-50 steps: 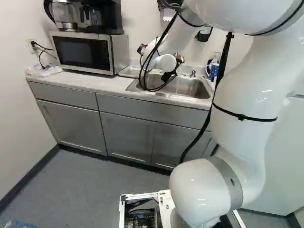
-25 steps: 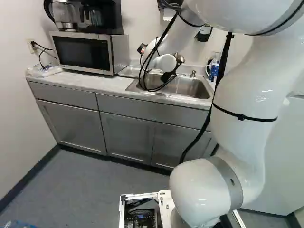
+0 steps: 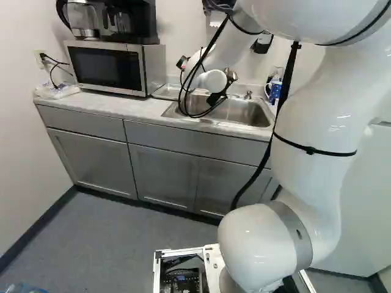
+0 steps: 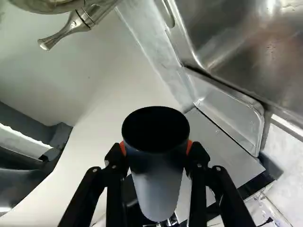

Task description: Rinse the cup and place it in the tray

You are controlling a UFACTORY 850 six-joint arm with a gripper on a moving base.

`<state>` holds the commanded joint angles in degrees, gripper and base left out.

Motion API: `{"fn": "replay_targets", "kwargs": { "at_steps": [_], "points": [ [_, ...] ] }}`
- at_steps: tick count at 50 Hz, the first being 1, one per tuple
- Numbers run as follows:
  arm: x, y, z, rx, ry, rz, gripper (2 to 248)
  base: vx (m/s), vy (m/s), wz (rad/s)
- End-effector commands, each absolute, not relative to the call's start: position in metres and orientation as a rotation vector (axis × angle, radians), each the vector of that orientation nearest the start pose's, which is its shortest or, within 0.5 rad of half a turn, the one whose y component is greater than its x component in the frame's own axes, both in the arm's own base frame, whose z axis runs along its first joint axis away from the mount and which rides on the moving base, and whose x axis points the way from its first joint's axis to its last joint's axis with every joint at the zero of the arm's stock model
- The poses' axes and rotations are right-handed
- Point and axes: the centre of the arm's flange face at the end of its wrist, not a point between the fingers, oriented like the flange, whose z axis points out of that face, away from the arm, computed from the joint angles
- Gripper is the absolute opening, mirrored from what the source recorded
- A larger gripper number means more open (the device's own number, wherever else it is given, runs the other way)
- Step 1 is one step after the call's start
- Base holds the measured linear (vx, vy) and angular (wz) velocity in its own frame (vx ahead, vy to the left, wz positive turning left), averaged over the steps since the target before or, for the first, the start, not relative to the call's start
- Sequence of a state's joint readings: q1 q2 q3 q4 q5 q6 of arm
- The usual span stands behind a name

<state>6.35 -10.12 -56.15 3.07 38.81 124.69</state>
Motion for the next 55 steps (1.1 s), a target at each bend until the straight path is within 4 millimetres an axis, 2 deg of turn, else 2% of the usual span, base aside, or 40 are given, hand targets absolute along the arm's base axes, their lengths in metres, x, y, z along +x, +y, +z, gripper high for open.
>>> {"fn": "replay_targets", "kwargs": {
  "at_steps": [24, 55],
  "points": [
    [0.5657, 0.0599, 0.5519, -0.827, 1.488, -0.649, 125, 0.000, 0.000, 0.000],
    [0.5657, 0.0599, 0.5519, -1.065, 1.374, -0.873, 125, 0.000, 0.000, 0.000]
  ]
}}
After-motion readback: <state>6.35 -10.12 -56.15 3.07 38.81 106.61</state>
